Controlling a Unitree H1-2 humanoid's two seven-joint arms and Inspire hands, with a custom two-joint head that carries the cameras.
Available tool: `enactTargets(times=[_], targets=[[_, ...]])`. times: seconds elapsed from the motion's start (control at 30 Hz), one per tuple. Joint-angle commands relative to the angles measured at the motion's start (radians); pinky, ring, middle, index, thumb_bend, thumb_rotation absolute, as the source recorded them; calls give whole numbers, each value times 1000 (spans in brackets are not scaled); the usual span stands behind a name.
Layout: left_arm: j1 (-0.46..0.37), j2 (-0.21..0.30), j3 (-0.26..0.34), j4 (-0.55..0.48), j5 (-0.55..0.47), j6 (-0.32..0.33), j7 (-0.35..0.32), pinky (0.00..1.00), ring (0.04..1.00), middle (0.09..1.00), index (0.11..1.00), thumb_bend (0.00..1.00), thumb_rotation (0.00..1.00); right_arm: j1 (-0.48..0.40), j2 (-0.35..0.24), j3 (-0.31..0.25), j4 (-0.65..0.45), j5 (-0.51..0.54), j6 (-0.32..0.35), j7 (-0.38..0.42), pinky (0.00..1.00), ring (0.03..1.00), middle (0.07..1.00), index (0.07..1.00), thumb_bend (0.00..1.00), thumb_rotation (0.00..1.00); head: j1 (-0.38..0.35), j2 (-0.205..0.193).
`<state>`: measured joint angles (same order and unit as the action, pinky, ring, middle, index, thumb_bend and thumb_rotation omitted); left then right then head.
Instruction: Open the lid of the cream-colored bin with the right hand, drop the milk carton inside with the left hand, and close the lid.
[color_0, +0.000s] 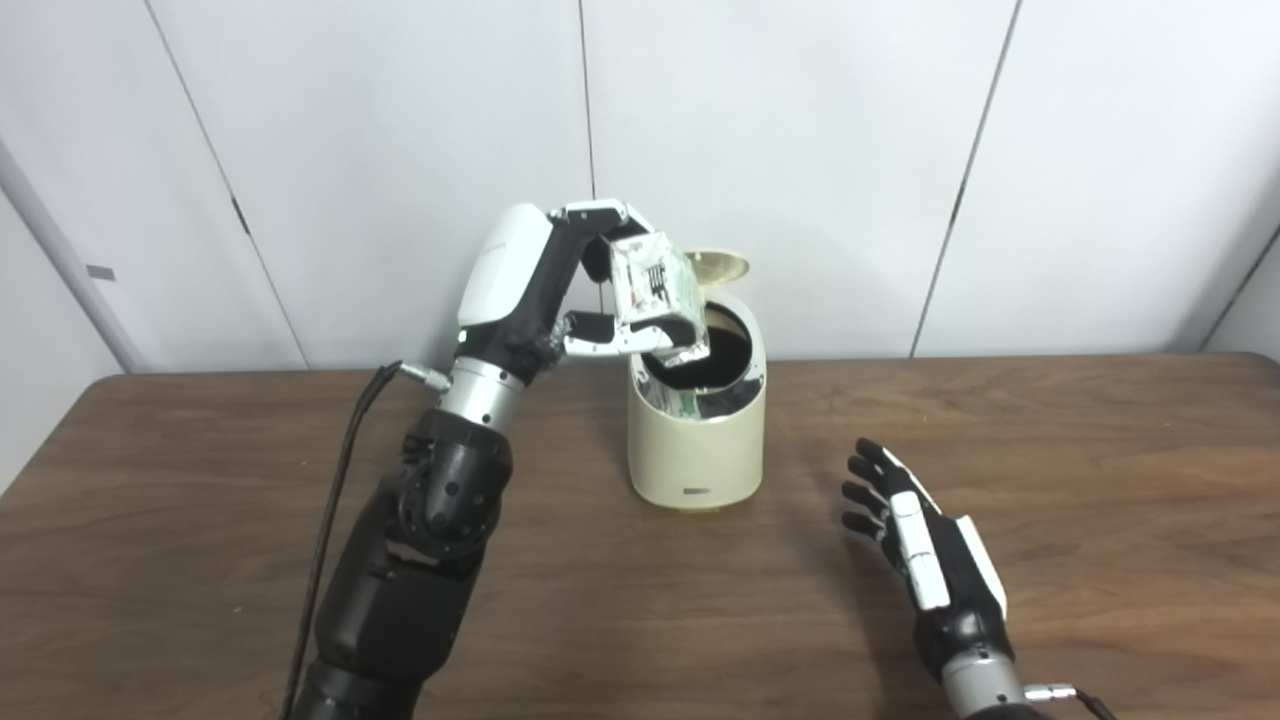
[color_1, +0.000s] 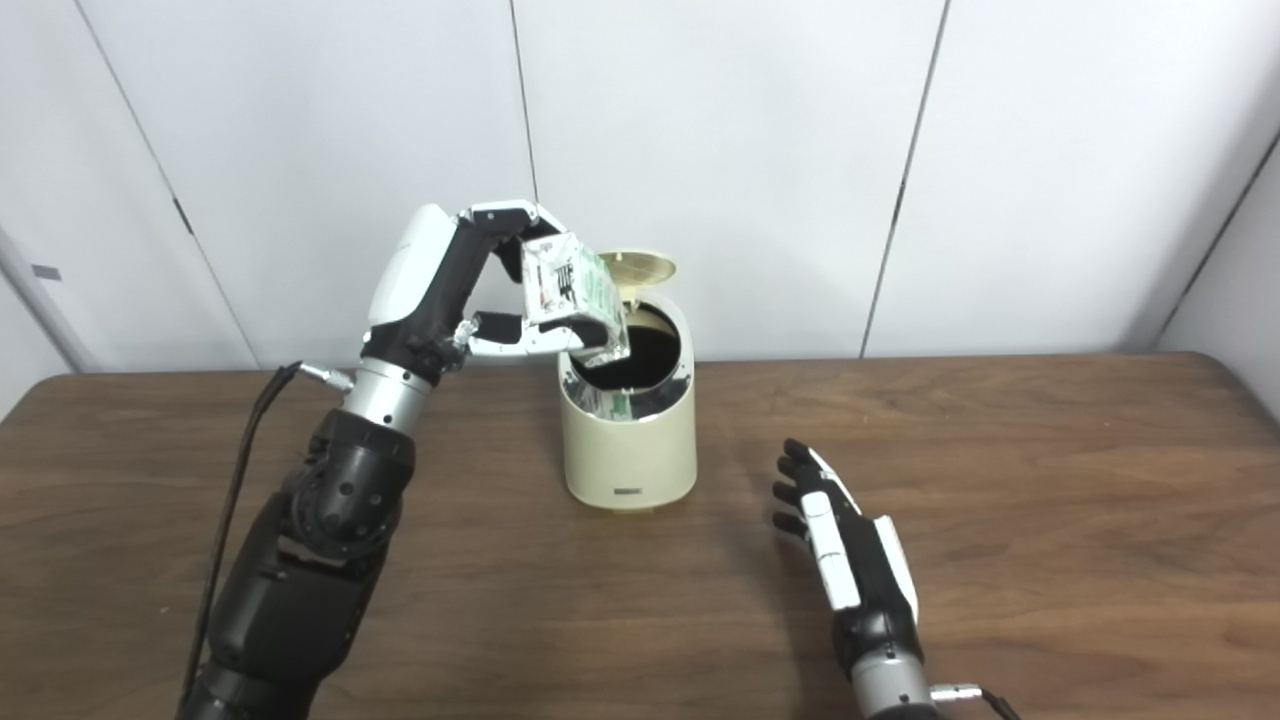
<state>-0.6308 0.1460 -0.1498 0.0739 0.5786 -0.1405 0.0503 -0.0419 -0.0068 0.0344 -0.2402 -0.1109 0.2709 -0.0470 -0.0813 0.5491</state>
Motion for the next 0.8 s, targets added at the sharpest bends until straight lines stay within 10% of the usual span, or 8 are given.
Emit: enactTargets(times=[0.0, 0.77], targets=[[-67, 8, 9, -7, 7, -50, 57, 438, 420, 483, 495, 503, 0, -24, 13, 8, -44, -12, -11, -3, 768, 843, 883, 881, 533, 1000, -3, 2], [-75, 3, -3, 124, 20, -131, 123, 328, 410, 497, 513, 474, 0, -29, 35, 13, -58, -37, 12, -4, 721, 835, 887, 886, 529, 1000, -7, 0]])
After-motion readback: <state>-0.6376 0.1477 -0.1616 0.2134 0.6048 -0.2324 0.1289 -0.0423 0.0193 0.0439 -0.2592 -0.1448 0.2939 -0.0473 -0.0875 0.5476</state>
